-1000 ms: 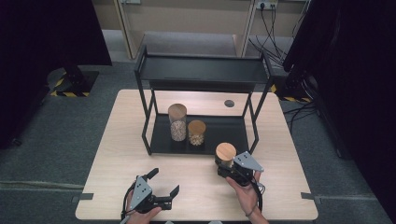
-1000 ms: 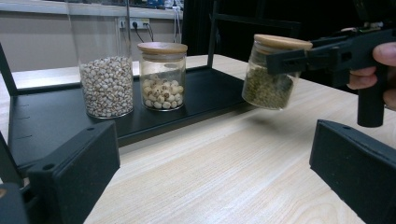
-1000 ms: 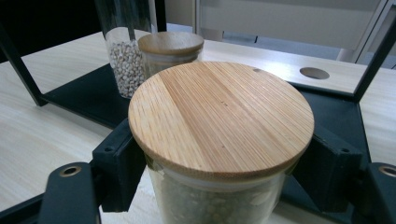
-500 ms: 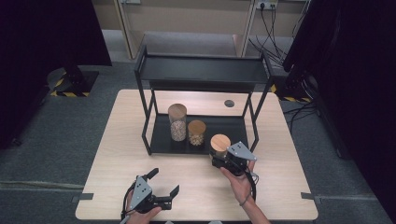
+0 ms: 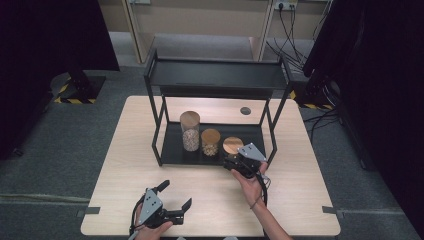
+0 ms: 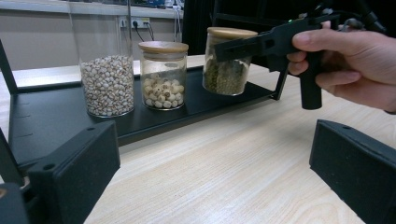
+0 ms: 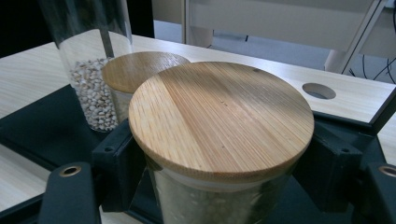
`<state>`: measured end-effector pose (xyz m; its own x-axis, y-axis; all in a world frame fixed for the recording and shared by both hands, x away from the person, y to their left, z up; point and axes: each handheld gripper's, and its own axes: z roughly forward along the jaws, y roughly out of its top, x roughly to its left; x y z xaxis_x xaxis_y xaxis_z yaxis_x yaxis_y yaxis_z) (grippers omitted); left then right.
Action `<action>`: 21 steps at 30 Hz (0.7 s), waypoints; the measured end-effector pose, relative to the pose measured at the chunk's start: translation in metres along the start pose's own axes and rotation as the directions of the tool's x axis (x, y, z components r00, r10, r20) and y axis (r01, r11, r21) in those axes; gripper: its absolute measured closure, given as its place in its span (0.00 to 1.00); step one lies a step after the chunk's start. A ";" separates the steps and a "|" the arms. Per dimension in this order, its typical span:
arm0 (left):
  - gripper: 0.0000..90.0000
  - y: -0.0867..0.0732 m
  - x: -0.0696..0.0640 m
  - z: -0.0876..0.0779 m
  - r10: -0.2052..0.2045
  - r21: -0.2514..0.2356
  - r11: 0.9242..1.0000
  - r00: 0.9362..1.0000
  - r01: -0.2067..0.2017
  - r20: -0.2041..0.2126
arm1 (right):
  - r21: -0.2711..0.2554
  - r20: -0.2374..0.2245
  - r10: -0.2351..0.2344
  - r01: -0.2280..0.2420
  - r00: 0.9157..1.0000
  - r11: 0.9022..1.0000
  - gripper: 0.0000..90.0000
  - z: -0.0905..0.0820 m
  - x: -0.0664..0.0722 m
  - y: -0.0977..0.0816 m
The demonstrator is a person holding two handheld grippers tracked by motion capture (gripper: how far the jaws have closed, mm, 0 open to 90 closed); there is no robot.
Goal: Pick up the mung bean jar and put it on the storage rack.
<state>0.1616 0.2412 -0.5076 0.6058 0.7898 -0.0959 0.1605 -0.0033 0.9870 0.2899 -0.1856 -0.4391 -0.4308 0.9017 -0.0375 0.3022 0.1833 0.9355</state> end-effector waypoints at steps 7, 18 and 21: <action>0.01 0.000 0.000 0.000 -0.001 0.000 1.000 1.000 0.001 0.001 | 0.009 0.020 -0.003 0.003 1.000 1.000 0.28 0.012 0.002 0.000; 0.01 0.000 0.001 0.000 -0.011 0.002 1.000 1.000 0.011 0.002 | 0.028 0.034 0.001 -0.002 0.999 1.000 0.28 0.028 0.001 0.002; 0.01 0.000 0.001 0.000 -0.011 0.001 1.000 1.000 0.011 0.001 | 0.034 0.036 0.008 -0.009 0.999 0.999 0.28 0.031 0.000 0.001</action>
<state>0.1623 0.2424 -0.5076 0.6050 0.7891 -0.1066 0.1679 0.0045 0.9858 0.3168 -0.1734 -0.4488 -0.3974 0.9166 -0.0428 0.3351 0.1884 0.9231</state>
